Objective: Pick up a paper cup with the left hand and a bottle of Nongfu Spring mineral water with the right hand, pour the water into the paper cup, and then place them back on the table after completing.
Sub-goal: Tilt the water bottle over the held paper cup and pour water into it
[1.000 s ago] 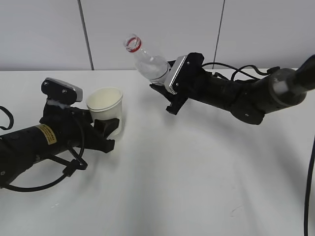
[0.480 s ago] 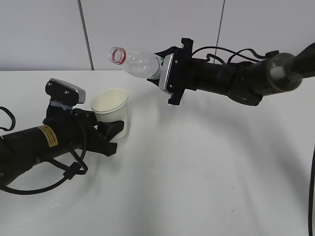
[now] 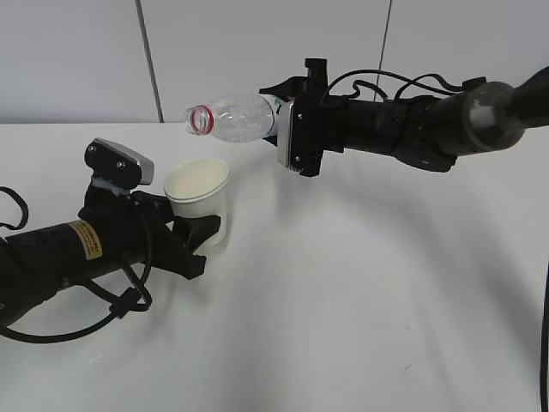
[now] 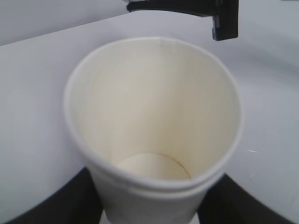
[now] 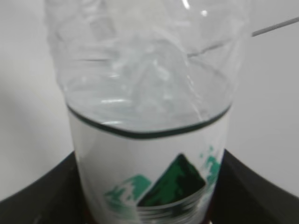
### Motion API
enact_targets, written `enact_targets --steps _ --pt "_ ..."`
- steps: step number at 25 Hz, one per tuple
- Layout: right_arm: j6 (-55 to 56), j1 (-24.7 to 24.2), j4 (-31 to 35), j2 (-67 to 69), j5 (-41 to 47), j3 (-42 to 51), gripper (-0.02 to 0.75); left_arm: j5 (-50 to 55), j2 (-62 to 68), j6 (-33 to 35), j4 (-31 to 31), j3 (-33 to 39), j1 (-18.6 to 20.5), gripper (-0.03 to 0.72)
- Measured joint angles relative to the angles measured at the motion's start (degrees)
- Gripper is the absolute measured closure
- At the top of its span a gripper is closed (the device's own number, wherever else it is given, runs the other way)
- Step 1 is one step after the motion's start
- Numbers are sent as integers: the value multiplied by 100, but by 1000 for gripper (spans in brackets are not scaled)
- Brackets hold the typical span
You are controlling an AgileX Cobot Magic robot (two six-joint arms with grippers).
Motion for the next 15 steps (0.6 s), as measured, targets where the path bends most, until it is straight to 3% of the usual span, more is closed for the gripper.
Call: enact_targets --steps 15 --pt "-620 0 -21 0 28 -411 259 346 0 0 -16 0 -7 334"
